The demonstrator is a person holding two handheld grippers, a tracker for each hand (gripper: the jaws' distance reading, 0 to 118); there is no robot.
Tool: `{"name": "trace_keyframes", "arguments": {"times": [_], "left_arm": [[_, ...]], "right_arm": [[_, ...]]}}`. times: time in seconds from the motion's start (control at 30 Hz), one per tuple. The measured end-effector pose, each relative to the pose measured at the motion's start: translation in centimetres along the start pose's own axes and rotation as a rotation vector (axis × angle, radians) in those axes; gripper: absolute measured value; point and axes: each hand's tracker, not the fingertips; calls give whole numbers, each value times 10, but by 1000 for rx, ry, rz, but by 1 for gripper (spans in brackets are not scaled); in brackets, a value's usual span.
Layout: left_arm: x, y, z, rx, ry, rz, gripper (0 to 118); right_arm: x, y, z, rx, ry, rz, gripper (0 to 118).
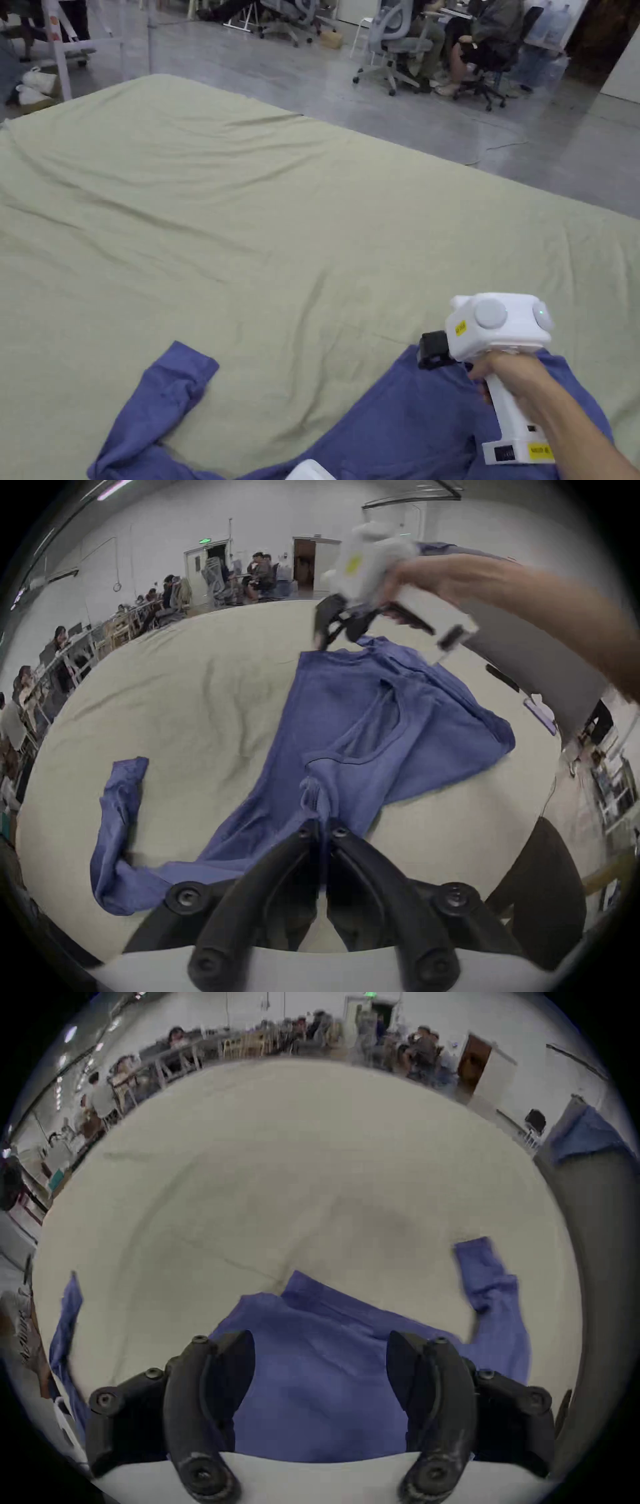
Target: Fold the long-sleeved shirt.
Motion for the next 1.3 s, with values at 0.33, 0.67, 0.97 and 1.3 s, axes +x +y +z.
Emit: {"name": "trace_keyframes", "arguments": {"times": [0.33,0.67,0.97,1.3], "left_arm": [[-8,12,1,23,34,28,0],[-101,136,74,392,213,206,0],[-145,340,183,699,191,235,0],[-146,511,263,795,299,211,0]], "right_arm": [[-12,-3,0,30,-20,-5,1],[79,-39,232,423,-146,-53,1],[138,-47,462,801,-206,-281,1],[161,5,583,980,-249,-377,1]]}}
